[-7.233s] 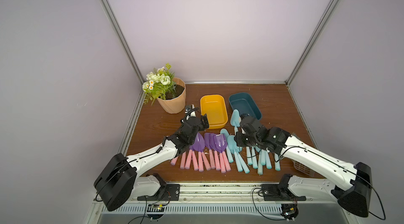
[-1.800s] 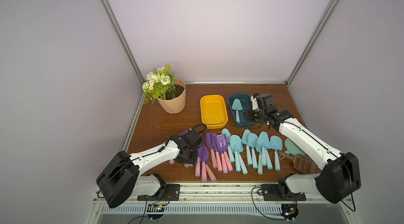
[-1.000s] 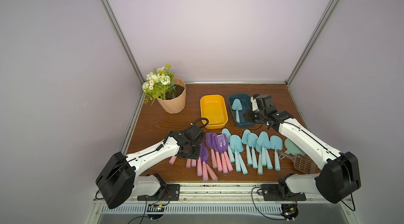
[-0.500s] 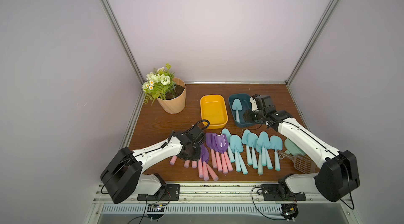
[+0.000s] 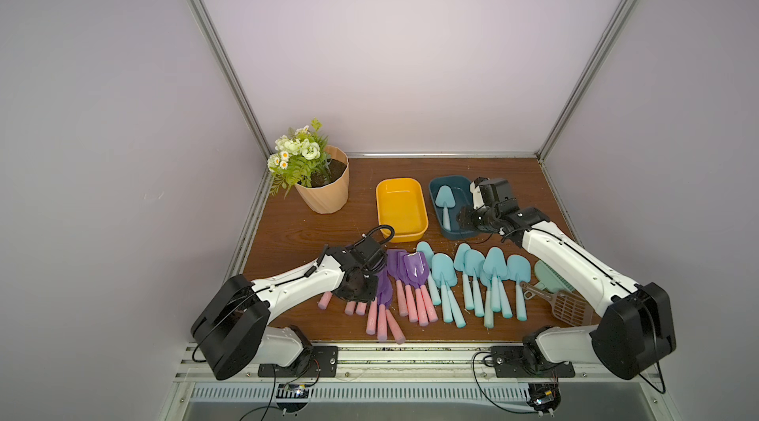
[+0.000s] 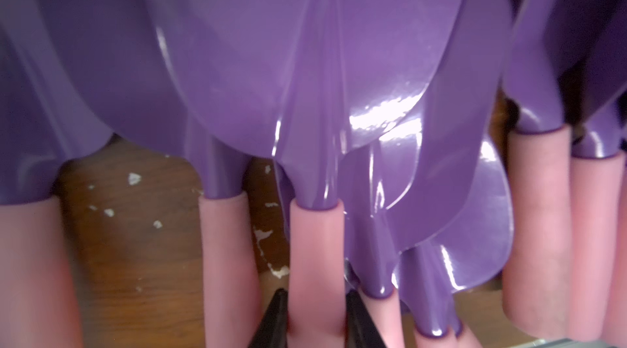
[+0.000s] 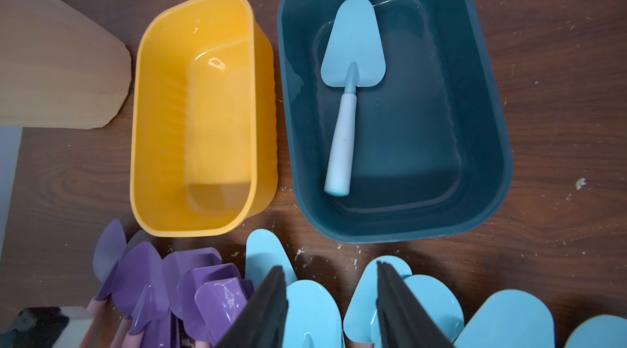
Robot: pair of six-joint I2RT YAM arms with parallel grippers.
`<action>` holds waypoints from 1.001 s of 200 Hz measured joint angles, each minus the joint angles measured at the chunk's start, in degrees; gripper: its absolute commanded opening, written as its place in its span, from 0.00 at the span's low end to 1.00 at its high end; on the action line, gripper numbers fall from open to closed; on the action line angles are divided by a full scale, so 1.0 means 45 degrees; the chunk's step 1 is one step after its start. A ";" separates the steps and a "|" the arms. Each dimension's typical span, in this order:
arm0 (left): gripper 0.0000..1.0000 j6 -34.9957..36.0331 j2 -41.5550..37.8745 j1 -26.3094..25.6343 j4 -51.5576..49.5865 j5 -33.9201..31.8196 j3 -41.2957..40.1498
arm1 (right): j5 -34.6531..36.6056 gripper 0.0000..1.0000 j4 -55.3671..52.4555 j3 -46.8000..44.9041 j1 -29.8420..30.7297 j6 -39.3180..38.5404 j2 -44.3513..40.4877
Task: Sort the small shovels by color and place them into the storage box
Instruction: Pick up the shovel from the center of the board, then place the shovel in the storage box.
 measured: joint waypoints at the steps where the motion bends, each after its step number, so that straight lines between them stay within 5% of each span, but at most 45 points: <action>1: 0.01 0.0000 0.0000 0.0000 -0.0019 -0.0015 0.0044 | 0.0000 0.48 -0.0005 0.0000 0.0000 0.0000 0.0000; 77: 0.01 0.0636 0.0146 0.0000 -0.1180 -0.1268 0.4595 | 0.0335 0.48 -0.0107 0.0019 0.0000 0.0005 -0.0044; 149: 0.01 0.1054 0.6484 0.0568 -0.0117 -0.1219 1.1502 | 0.0777 0.48 -0.0636 0.0019 0.0000 -0.0044 -0.0738; 200: 0.01 -0.0743 0.8748 0.1151 0.1185 0.0029 1.1764 | 0.1098 0.49 -0.1127 0.0019 0.0000 -0.0151 -0.1787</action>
